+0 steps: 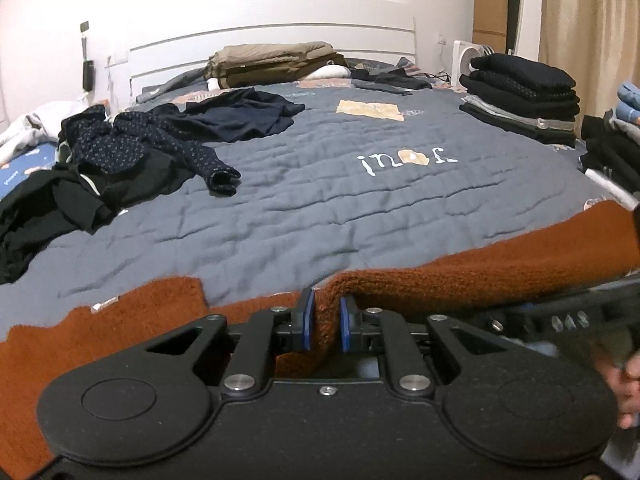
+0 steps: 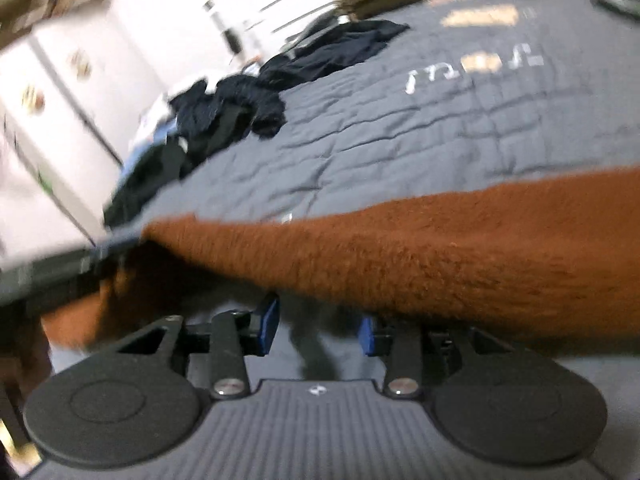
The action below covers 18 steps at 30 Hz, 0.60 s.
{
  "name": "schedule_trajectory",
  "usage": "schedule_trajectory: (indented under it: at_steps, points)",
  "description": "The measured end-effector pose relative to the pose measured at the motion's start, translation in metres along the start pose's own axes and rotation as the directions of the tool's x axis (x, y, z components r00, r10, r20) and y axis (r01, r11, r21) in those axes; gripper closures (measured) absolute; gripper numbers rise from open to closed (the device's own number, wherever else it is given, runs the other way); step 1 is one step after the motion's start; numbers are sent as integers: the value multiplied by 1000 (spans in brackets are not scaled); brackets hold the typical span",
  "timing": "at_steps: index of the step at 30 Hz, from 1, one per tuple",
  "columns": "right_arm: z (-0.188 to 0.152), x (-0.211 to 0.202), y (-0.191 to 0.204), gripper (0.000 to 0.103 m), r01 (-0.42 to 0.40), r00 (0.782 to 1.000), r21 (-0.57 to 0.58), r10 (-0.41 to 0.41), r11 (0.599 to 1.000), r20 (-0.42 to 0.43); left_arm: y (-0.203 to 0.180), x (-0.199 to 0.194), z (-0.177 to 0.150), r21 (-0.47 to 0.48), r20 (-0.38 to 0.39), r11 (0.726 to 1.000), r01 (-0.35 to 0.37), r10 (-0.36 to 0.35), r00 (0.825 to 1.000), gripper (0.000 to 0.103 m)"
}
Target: Fold clothes
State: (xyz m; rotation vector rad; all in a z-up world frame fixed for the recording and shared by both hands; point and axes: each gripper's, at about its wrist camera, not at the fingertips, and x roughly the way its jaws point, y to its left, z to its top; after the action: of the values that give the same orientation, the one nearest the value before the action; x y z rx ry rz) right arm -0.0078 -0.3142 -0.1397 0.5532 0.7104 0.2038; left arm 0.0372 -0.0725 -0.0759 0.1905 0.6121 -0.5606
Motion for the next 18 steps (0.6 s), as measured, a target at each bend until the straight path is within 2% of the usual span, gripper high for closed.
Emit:
schedule_trajectory:
  at_steps: [7,9,10,11,15,18]
  points:
    - [7,11,-16,63,-135,986,190,114,972,119,9,0,1,-70,-9,997,27,-28,1000,88]
    - [8,11,-18,77,-192,976,204,164,960,145,8,-1,1,-60,-7,998,13,-13,1000,84]
    - [10,10,-17,91,-199,973,201,168,959,160,7,-1,1,-57,-6,998,13,-13,1000,84]
    - [11,8,-15,101,-203,970,197,170,959,174,7,-1,2,-55,-4,998,15,-15,1000,84]
    - [20,-2,-11,103,-235,958,224,186,946,219,10,-8,5,-72,12,997,19,-18,1000,76]
    - [28,-14,-5,103,-254,949,247,192,935,250,15,-17,8,-80,45,997,8,-4,999,59]
